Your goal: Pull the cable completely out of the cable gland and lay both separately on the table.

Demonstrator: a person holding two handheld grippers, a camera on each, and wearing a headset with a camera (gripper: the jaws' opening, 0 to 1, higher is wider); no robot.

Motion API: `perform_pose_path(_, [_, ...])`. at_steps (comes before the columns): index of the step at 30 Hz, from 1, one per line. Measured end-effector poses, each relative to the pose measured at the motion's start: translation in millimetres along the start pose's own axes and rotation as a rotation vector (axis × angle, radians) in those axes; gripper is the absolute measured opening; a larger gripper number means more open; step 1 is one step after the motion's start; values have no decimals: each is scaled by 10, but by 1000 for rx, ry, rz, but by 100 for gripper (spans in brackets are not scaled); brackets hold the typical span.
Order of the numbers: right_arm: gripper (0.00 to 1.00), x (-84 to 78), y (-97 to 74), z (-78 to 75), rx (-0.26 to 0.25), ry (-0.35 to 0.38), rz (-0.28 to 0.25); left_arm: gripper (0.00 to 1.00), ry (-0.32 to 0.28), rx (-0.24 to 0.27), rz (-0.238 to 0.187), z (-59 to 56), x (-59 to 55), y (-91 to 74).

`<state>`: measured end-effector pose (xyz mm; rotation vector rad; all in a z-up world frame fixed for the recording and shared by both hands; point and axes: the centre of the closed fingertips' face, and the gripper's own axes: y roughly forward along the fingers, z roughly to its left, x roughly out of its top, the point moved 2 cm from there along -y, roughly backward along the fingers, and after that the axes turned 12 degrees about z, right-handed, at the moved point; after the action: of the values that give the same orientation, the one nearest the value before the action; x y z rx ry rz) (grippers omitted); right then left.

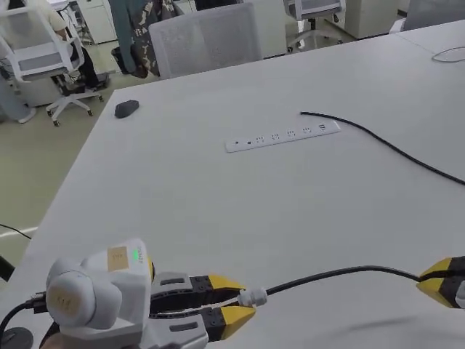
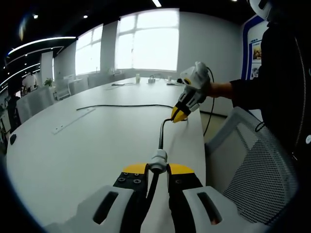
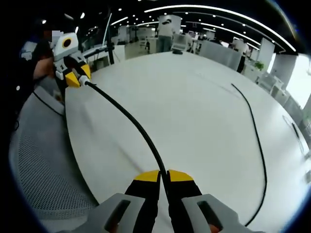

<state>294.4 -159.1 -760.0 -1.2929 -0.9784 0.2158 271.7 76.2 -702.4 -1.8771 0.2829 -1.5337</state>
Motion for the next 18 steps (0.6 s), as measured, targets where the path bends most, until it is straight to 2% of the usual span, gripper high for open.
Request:
perform_pose_path(2, [0, -31, 18, 10, 0, -21, 20, 15, 1, -9, 2, -22, 1, 11])
perform_pose_path(3, [0, -1, 11, -8, -34, -90, 14, 15, 9, -9, 8, -31, 2, 21])
perform_pose_path(4, [0, 9, 7, -8, -50, -128, 21, 15, 9, -12, 8, -36, 4, 24])
perform_pose_path(5, [0, -17, 9, 16, -49, -143, 57, 15, 6, -14, 6, -39, 8, 25])
perform_pose_path(7, [4, 29, 0, 31, -40, -125, 50, 15, 3, -11, 2, -27, 12, 23])
perform_pose_path(8, [10, 98, -17, 122, 29, -124, 26, 15, 2, -12, 2, -24, 13, 20])
perform_pose_path(9, [15, 104, -45, 161, 62, -106, 39, 15, 6, -9, 4, -17, 11, 19])
perform_pose_path(10, [20, 199, -90, 141, 50, -94, 11, 15, 6, -10, 6, -17, 7, 19])
perform_pose_path(13, [22, 506, -235, 289, 106, -126, -99, 15, 9, -11, 14, -27, -15, 29])
perform_pose_path(14, [23, 609, -280, 365, 131, -143, -137, 15, 11, -5, 10, -25, -9, 30])
perform_pose_path(15, [23, 740, -338, 520, 183, -185, -180, 15, 6, -7, 3, -32, 5, 31])
perform_pose_path(17, [23, 860, -364, 644, 208, -199, -206, 15, 10, -12, -3, -53, 29, 39])
perform_pose_path(18, [22, 942, -360, 788, 241, -251, -219, 15, 15, -15, -2, -65, 40, 49])
